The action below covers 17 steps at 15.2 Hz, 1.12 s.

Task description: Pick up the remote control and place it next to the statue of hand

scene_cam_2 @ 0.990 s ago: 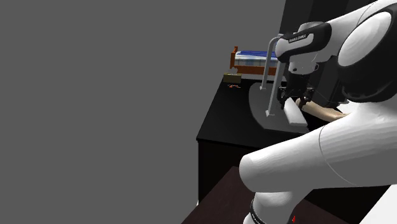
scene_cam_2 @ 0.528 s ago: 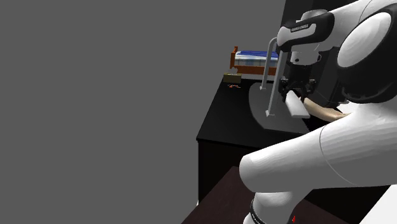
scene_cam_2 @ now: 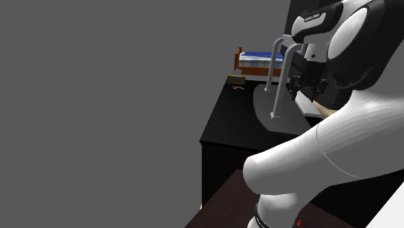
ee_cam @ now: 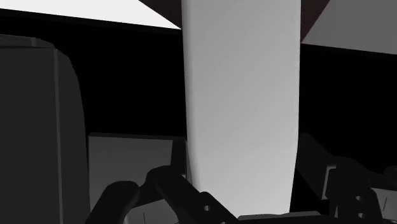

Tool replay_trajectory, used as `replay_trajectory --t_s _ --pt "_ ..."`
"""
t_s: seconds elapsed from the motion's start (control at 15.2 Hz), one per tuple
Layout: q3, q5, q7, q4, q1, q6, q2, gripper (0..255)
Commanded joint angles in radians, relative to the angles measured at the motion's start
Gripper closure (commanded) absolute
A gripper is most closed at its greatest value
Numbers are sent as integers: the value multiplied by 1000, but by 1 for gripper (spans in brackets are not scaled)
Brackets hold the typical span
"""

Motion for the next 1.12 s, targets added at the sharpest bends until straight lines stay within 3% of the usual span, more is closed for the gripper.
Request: replay_trajectory --t_s 0.0,0.07,0.33,0.79,1.06 --pt "0 0 0 0 0 0 0 0" --pt "2 1 -1 0 -3 0 1 0" --pt "42 -18 17 -95 -64 66 -229 0" --pt "38 -20 9 -201 -93 168 -227 0" --pt "45 -13 3 -201 -103 169 -224 0"
